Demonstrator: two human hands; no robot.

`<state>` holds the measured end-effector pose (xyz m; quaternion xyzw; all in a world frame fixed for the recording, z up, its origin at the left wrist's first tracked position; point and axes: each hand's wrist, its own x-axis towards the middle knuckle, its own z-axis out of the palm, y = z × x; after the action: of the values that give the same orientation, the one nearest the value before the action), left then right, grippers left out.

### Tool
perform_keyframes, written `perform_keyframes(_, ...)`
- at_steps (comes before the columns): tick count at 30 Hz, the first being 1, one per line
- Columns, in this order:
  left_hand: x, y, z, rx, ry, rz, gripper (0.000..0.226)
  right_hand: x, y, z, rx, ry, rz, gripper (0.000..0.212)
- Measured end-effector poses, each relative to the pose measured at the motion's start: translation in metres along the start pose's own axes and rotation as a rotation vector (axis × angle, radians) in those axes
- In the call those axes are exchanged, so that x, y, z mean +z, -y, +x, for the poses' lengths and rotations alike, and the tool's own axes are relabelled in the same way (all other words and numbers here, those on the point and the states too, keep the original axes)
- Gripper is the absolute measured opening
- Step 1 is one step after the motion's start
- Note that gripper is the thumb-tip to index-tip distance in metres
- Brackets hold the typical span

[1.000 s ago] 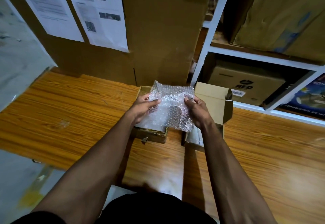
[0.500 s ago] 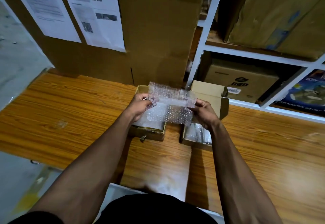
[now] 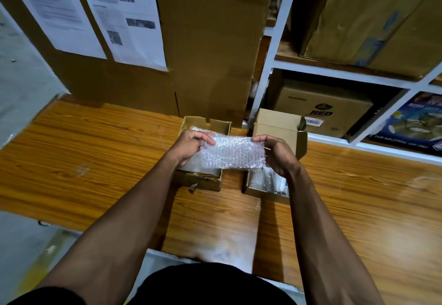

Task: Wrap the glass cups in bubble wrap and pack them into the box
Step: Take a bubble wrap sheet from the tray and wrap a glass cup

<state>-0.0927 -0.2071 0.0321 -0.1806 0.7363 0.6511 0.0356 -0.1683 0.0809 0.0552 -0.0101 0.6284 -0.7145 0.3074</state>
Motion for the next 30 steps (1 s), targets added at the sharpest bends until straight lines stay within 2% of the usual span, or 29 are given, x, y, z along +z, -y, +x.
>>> perform_keyframes(3, 0.0, -0.002, -0.004, 0.006, -0.011, 0.003, 0.05, 0.002, 0.002, -0.003, 0.007, 0.027, 0.037, 0.025)
perform_keyframes(6, 0.001, -0.006, -0.007, -0.01, -0.051, -0.064, 0.051, 0.003, 0.002, -0.003, -0.035, -0.008, -0.105, 0.016)
perform_keyframes(8, 0.003, -0.008, -0.009, -0.013, -0.092, -0.148, 0.05, 0.005, 0.001, -0.002, -0.06, -0.049, -0.185, 0.023)
perform_keyframes(11, 0.004, -0.008, -0.009, -0.004, -0.16, -0.248, 0.048, 0.009, 0.001, -0.002, -0.104, -0.066, -0.179, 0.034)
perform_keyframes(15, 0.009, -0.009, -0.006, 0.08, -0.241, -0.133, 0.02, 0.015, 0.008, -0.002, -0.119, -0.045, -0.12, 0.049)
perform_keyframes(16, 0.012, -0.011, -0.008, 0.115, -0.244, -0.096, 0.018, 0.016, 0.01, -0.002, -0.118, -0.027, -0.13, 0.051)
perform_keyframes(18, 0.017, -0.017, -0.01, 0.175, -0.162, -0.033, 0.035, 0.019, 0.015, -0.001, -0.124, 0.02, -0.195, 0.054)
perform_keyframes(20, 0.023, -0.024, -0.013, 0.187, 0.021, 0.048, 0.047, 0.025, 0.021, 0.0, -0.133, 0.093, -0.256, 0.055)
perform_keyframes(23, 0.033, -0.037, -0.019, 0.148, 0.229, 0.165, 0.045, 0.034, 0.032, -0.003, -0.13, 0.201, -0.269, 0.055)
perform_keyframes(26, 0.037, -0.045, -0.019, 0.125, 0.261, 0.096, 0.038, 0.033, 0.036, -0.002, -0.145, 0.178, -0.111, 0.05)
perform_keyframes(28, 0.036, -0.048, -0.018, 0.1, 0.244, -0.042, 0.047, 0.028, 0.033, -0.002, -0.167, 0.142, 0.096, 0.053)
perform_keyframes(30, 0.034, -0.048, -0.016, 0.086, 0.21, -0.182, 0.054, 0.027, 0.027, -0.006, -0.137, 0.181, 0.167, 0.058)
